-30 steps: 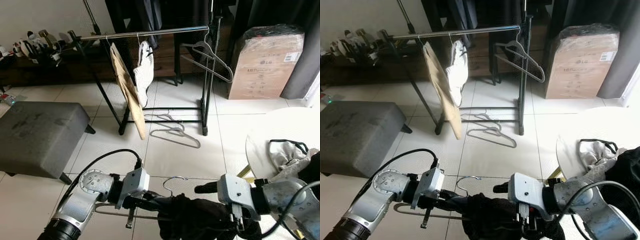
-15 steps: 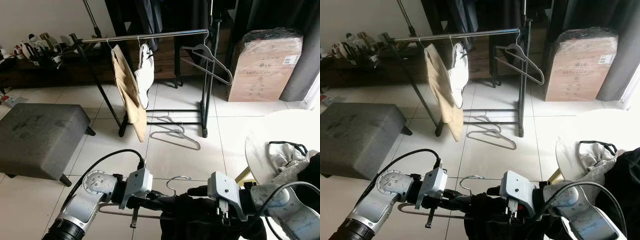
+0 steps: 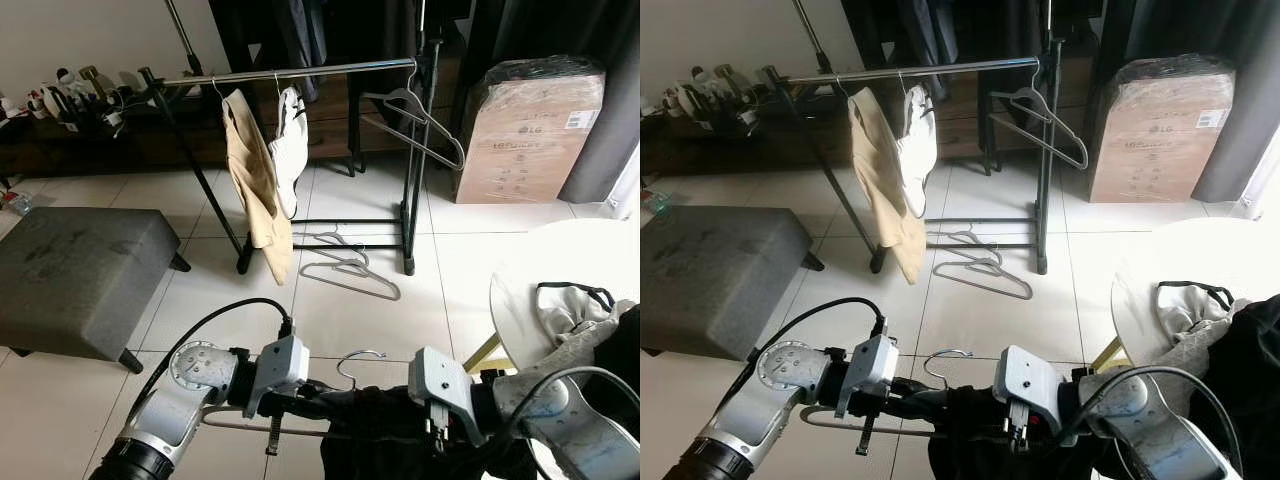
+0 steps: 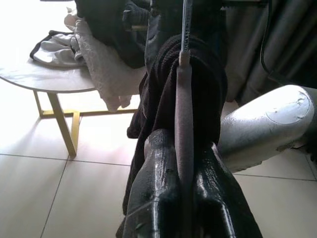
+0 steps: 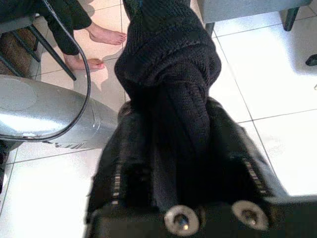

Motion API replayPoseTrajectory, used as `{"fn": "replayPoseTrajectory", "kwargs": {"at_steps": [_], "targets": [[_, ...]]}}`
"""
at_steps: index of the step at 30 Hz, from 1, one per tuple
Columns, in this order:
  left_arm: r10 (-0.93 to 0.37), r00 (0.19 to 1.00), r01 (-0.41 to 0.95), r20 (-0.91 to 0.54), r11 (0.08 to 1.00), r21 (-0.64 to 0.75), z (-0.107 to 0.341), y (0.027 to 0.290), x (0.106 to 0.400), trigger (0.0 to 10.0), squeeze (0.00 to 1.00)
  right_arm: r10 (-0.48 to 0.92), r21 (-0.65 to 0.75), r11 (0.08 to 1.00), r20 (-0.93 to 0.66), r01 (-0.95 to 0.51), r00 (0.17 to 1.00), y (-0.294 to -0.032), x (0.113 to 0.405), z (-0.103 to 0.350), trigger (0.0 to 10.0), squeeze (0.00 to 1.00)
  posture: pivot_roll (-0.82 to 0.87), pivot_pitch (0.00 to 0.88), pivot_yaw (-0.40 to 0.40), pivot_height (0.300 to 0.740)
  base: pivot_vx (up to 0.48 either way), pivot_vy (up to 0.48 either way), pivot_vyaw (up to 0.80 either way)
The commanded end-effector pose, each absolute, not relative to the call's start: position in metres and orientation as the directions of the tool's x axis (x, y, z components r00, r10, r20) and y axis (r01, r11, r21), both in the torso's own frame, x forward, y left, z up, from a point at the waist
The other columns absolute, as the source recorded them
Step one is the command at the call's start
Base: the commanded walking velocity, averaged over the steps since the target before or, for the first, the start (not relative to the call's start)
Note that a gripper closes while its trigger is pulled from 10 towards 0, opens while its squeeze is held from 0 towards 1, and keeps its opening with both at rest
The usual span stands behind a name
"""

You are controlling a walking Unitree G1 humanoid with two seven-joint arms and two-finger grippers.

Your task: Hang hanger

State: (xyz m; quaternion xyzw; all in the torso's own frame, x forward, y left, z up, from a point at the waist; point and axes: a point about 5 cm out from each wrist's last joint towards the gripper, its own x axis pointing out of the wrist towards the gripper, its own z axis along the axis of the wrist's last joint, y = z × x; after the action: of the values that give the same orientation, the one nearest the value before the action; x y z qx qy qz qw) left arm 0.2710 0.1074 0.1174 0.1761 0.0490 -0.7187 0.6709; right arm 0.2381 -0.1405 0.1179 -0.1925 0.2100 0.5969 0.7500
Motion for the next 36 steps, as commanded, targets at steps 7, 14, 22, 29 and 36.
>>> {"fn": "replayPoseTrajectory", "kwargs": {"at_steps": [7, 14, 22, 29, 36], "targets": [[-0.950, -0.031, 0.975, -0.310, -0.097, 0.199, 0.121, 0.104, 0.273, 0.0, 0.00, 0.803, -0.003, 0.203, -0.571, -0.979, 0.169, -0.136, 0.234, 0.107, 10.0, 0.00, -0.20, 0.161, 0.111, 0.740, 0.000, 0.000, 0.00], [-0.952, -0.026, 0.974, -0.304, -0.093, 0.207, 0.122, 0.103, 0.273, 0.0, 0.00, 0.816, 0.010, 0.205, -0.554, -0.979, 0.166, -0.134, 0.235, 0.108, 0.0, 0.00, -0.20, 0.160, 0.111, 0.740, 0.000, 0.000, 0.00], [-0.954, -0.026, 0.972, -0.298, -0.093, 0.215, 0.125, 0.101, 0.274, 0.0, 0.00, 0.825, 0.029, 0.194, -0.546, -0.981, 0.147, -0.131, 0.231, 0.106, 0.0, 0.00, -0.20, 0.153, 0.111, 0.740, 0.000, 0.000, 0.00], [-0.951, -0.013, 0.975, -0.309, -0.081, 0.209, 0.127, 0.101, 0.277, 3.1, 0.00, 0.832, 0.017, 0.226, -0.523, -0.974, 0.184, -0.130, 0.238, 0.108, 0.0, 0.00, -0.19, 0.131, 0.112, 0.740, 0.000, 0.000, 0.00], [-0.949, -0.019, 0.978, -0.316, -0.083, 0.191, 0.130, 0.103, 0.277, 10.0, 0.00, 0.838, 0.009, 0.247, -0.505, -0.969, 0.209, -0.129, 0.243, 0.110, 0.0, 0.00, -0.19, 0.113, 0.112, 0.740, 0.000, 0.000, 0.00]]}}
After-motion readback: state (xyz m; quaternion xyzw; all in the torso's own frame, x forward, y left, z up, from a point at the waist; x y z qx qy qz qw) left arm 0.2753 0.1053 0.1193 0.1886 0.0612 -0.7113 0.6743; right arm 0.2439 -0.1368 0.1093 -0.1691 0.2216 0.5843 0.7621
